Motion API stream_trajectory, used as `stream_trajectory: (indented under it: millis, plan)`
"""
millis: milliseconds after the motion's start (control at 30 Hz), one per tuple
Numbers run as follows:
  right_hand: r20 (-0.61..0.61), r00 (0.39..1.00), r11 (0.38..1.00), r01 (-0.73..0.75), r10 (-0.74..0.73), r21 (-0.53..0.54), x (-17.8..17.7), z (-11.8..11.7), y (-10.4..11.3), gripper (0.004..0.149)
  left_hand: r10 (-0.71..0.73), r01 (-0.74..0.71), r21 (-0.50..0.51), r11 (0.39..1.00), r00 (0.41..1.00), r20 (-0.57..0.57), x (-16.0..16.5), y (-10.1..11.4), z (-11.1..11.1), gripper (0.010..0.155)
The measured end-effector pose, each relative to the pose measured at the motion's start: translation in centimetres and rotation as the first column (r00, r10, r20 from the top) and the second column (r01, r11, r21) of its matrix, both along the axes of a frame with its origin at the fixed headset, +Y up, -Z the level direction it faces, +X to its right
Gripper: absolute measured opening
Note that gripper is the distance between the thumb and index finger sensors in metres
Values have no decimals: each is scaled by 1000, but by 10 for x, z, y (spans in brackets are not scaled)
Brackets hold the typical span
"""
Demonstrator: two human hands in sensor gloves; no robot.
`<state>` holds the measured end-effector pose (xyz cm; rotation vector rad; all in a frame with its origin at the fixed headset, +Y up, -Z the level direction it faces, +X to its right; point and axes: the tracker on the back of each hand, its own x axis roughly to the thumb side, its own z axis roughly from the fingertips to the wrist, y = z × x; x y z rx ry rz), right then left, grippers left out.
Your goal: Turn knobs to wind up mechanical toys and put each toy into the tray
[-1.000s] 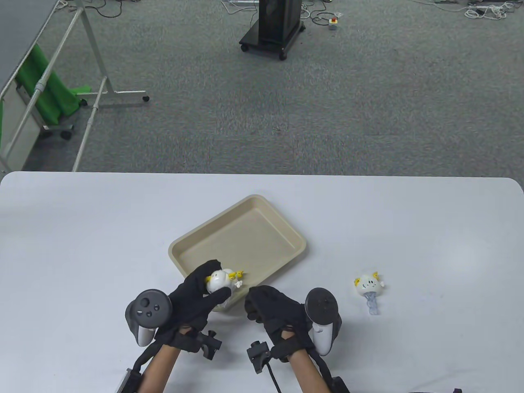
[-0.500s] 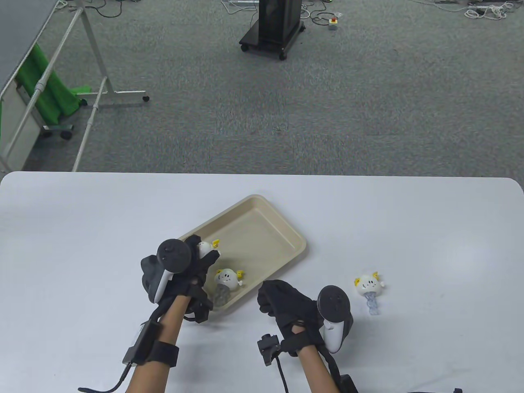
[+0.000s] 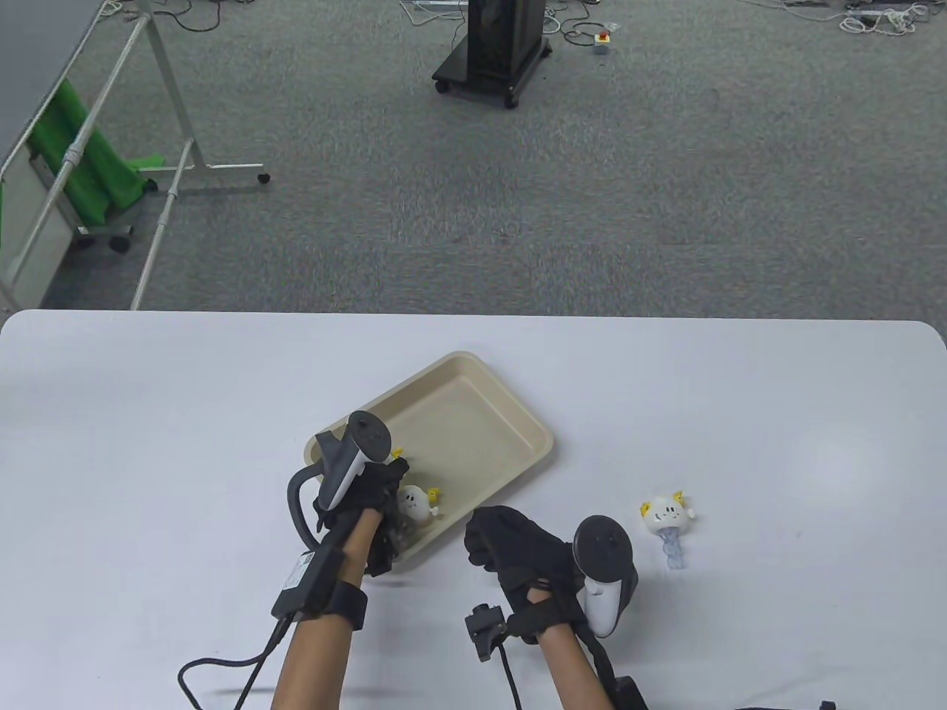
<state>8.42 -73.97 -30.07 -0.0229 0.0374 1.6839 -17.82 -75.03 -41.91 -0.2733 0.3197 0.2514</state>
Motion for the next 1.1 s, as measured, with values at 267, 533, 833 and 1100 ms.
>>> stream_trajectory:
  millis: [267,533,833,1100]
  plan:
    - [-3,1000,1000,0,0,-4,1,0,0,53,-25,24,27,999,999,42,1,13,3,81]
    - [14,1000,1000,-18,18,-11,5,-2,0,53,54,-100,309,946,986,155,-26,51,51,78]
    - [182,949,966,-259,257,-14,32,-3,20,57,217,-298,587,753,954,206,-60,28,119,76]
    - [356,788,863,-432,502,-261,89,-7,39,63,213,-308,547,778,949,232,-63,16,122,75]
